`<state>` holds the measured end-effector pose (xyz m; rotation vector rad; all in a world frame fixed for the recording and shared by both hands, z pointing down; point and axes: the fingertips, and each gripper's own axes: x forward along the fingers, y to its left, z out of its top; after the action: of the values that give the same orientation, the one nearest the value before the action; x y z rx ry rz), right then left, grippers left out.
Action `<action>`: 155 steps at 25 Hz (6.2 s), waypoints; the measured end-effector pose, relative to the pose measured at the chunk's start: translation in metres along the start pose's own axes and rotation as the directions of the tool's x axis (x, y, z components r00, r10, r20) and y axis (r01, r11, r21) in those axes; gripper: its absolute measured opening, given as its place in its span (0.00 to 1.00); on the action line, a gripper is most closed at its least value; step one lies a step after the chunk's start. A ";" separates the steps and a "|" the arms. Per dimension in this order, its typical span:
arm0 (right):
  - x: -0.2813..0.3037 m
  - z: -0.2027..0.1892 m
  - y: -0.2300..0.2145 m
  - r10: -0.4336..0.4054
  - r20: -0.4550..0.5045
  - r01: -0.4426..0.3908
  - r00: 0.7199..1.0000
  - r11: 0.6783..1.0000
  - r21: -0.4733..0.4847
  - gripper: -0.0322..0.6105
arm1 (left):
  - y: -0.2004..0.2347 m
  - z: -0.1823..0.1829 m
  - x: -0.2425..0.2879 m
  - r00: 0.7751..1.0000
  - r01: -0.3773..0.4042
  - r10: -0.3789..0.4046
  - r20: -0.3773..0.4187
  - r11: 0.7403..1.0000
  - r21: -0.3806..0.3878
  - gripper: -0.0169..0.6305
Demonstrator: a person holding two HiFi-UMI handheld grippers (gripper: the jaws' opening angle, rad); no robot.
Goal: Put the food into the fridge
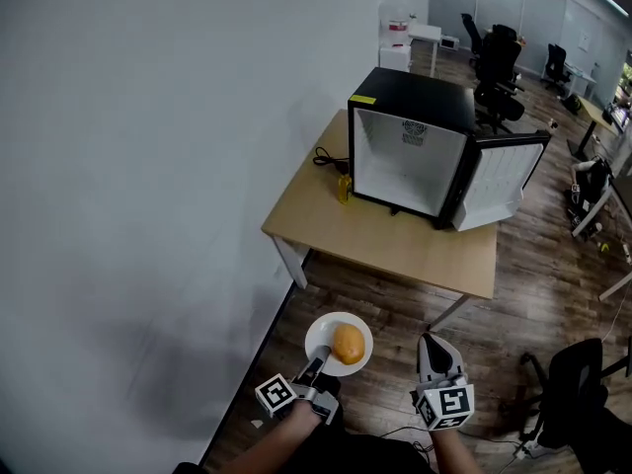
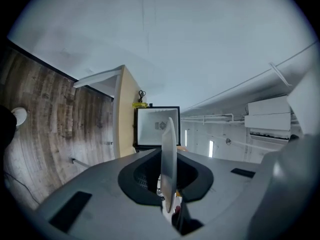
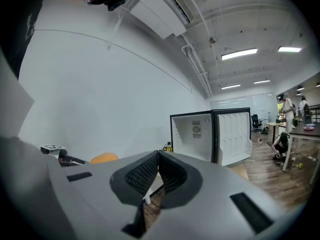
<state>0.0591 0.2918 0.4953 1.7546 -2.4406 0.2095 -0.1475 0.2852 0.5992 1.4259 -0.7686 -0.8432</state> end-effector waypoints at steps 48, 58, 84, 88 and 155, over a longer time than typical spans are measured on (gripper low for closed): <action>0.304 0.033 -0.093 -0.072 -0.004 0.072 0.997 0.995 0.062 0.14 | 0.006 0.165 0.299 0.996 0.016 -0.014 -0.087 1.000 0.026 0.06; 0.361 0.059 -0.139 0.013 0.032 -0.015 0.999 0.999 0.052 0.14 | 0.023 0.165 0.381 0.998 -0.018 0.018 -0.067 1.000 -0.005 0.06; 0.462 0.023 -0.242 0.078 -0.064 -0.074 0.995 0.995 0.064 0.14 | 0.108 0.164 0.531 1.000 -0.011 0.011 -0.008 1.000 0.014 0.07; 0.472 0.008 -0.248 0.072 -0.096 -0.070 0.993 0.997 0.015 0.14 | 0.113 0.167 0.549 1.000 -0.002 0.001 0.021 0.999 0.048 0.07; 0.467 -0.049 -0.272 -0.011 -0.231 0.022 0.973 0.999 0.042 0.14 | 0.229 0.183 0.674 0.945 -0.327 0.327 0.015 0.942 0.076 0.07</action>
<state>0.1707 -0.2190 0.6399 1.6628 -2.2725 0.4429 0.0481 -0.3938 0.8002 1.3164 -1.0168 -0.5623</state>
